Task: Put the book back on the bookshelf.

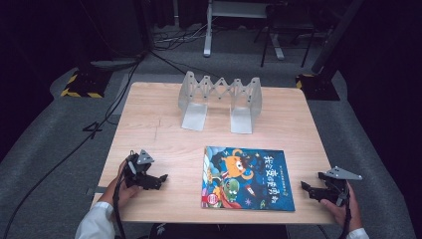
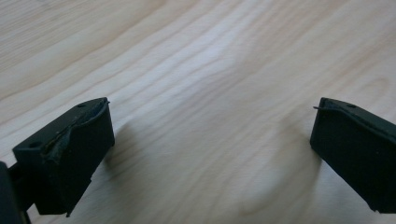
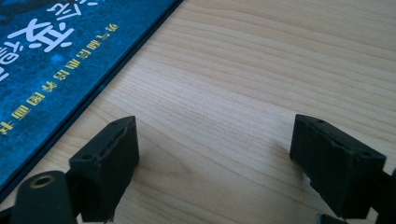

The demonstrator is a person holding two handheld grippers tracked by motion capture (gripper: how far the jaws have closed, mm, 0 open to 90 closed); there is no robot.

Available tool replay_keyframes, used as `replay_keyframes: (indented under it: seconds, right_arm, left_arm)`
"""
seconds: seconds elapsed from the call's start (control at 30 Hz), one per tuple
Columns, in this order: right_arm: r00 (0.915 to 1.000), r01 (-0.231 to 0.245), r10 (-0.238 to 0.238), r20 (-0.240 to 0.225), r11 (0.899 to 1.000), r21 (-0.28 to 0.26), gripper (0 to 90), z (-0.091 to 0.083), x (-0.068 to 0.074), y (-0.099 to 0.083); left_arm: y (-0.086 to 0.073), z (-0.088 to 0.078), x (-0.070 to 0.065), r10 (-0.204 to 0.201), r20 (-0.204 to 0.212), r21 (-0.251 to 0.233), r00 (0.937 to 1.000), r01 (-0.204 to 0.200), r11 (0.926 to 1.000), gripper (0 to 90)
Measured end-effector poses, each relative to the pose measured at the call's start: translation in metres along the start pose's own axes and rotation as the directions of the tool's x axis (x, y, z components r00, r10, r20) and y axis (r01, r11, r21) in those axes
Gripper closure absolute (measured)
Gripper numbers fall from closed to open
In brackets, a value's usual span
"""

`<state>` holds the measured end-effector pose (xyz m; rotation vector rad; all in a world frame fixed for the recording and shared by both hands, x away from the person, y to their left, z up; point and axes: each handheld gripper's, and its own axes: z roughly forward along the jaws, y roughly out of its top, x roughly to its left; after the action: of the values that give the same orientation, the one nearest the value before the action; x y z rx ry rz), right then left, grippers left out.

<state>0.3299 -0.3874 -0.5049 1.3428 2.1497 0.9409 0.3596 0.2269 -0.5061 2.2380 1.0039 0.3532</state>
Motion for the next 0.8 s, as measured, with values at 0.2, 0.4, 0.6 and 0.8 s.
replay_keyframes:
  seconds: [0.2,0.4,0.6,0.8]
  right_arm:
    - [0.9995,0.021,-0.021,-0.025,1.000,0.000,16.2,0.000,0.001,0.000]
    - [0.9976,0.038,-0.038,-0.058,0.999,0.004,26.4,-0.001,0.008,0.003]
    - [0.9849,0.061,-0.065,-0.160,0.998,-0.029,28.3,-0.005,0.036,0.019]
    - [0.9740,0.091,-0.090,-0.208,0.996,-0.001,28.8,0.006,0.053,0.025]
  left_arm:
    - [0.005,0.005,-0.025,0.110,0.090,-0.005,0.9898,-0.110,0.9939,0.0]
    - [0.012,0.011,-0.048,0.179,0.148,-0.013,0.9727,-0.179,0.9838,0.4]
    - [0.018,0.017,-0.057,0.176,0.149,-0.014,0.9731,-0.176,0.9842,0.4]
    - [0.024,0.023,-0.068,0.209,0.179,-0.020,0.9615,-0.209,0.9778,0.4]
